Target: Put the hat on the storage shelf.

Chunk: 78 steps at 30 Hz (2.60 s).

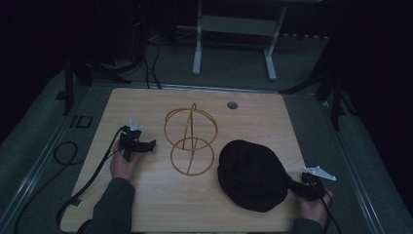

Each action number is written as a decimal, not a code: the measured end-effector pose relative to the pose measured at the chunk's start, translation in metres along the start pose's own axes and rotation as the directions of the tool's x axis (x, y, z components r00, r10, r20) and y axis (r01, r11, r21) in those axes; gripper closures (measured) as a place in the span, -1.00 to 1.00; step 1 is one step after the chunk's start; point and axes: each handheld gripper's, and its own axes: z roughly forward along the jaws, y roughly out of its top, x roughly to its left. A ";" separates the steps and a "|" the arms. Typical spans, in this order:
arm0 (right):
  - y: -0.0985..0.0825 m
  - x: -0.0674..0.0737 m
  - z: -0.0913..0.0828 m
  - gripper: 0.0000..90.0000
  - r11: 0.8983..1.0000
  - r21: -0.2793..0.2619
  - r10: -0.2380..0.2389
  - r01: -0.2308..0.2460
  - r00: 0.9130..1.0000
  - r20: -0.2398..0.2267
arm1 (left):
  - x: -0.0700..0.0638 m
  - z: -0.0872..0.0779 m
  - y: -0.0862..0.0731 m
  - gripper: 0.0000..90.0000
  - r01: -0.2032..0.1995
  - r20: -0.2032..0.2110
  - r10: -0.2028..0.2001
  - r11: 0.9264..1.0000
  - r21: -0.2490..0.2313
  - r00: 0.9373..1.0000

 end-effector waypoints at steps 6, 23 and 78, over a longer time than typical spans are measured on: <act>0.000 0.000 0.000 -0.31 1.000 -0.001 -0.007 0.007 1.000 -0.010 | 0.000 0.000 0.000 -0.73 0.001 -0.002 -0.001 1.000 0.001 1.000; 0.001 0.002 0.000 -0.30 1.000 0.010 0.004 -0.004 1.000 0.005 | -0.001 -0.001 -0.001 -0.69 0.010 -0.008 -0.010 1.000 -0.004 1.000; 0.095 0.039 -0.027 -0.01 0.954 0.053 -0.278 0.297 0.933 -0.228 | -0.001 -0.001 -0.001 -0.69 0.013 -0.008 -0.013 1.000 -0.006 1.000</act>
